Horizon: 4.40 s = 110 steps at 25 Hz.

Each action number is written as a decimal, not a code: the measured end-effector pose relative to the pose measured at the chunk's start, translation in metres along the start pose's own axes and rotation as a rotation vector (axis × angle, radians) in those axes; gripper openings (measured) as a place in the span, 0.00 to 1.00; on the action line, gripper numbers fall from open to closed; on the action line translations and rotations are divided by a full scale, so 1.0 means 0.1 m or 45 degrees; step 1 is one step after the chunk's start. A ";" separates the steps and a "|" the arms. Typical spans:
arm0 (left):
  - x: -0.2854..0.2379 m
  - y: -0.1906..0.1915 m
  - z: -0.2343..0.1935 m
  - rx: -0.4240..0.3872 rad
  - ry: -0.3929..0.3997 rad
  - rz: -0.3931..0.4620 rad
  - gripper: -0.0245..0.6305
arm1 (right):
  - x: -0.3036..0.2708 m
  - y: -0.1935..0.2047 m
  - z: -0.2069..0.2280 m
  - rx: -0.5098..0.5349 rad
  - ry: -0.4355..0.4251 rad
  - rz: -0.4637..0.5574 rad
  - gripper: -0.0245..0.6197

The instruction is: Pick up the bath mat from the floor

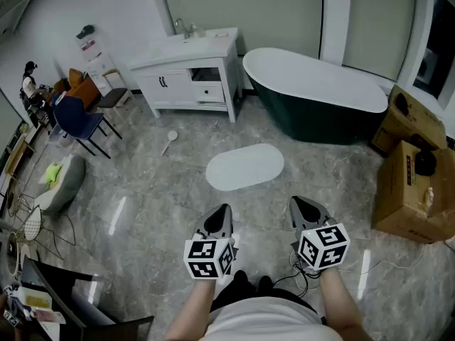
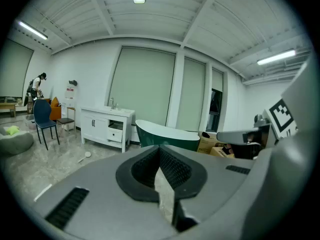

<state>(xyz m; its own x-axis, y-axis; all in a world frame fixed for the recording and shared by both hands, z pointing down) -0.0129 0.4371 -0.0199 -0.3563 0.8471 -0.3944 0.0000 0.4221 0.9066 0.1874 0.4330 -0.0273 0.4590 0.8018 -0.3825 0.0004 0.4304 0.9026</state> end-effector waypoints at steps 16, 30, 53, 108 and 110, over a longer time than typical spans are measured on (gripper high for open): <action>-0.04 0.09 0.12 0.033 -0.086 -0.013 0.11 | 0.18 0.18 0.42 -0.036 0.116 -0.031 0.05; -0.18 0.08 -0.11 0.052 -0.178 -0.041 0.33 | -0.02 0.27 0.73 -0.089 0.123 -0.126 0.19; -2.04 -0.64 -1.51 0.141 -0.188 -0.076 0.35 | -2.05 -0.59 1.27 -0.104 0.126 -0.198 0.19; -5.33 3.07 -4.47 0.646 -0.724 -0.133 0.37 | -7.87 2.34 1.64 0.189 -0.502 -0.538 0.19; -5.46 3.33 -4.54 0.624 -0.717 -0.128 0.37 | -8.01 2.59 1.66 0.198 -0.510 -0.516 0.19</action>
<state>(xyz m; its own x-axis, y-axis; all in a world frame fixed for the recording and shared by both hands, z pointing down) -0.2428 -0.0317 0.5656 0.1554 0.7784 -0.6082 0.4556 0.4898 0.7433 -0.0332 -0.1668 0.5458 0.6950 0.3540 -0.6258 0.3623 0.5794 0.7301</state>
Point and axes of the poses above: the fingertips, and each gripper's own axes: x backward along the fingers, z to its right, y out of its underside, the point moved 3 cm from there along x, backward along the fingers, and after that the axes turned 7 degrees about -z, right-handed, at the moved point
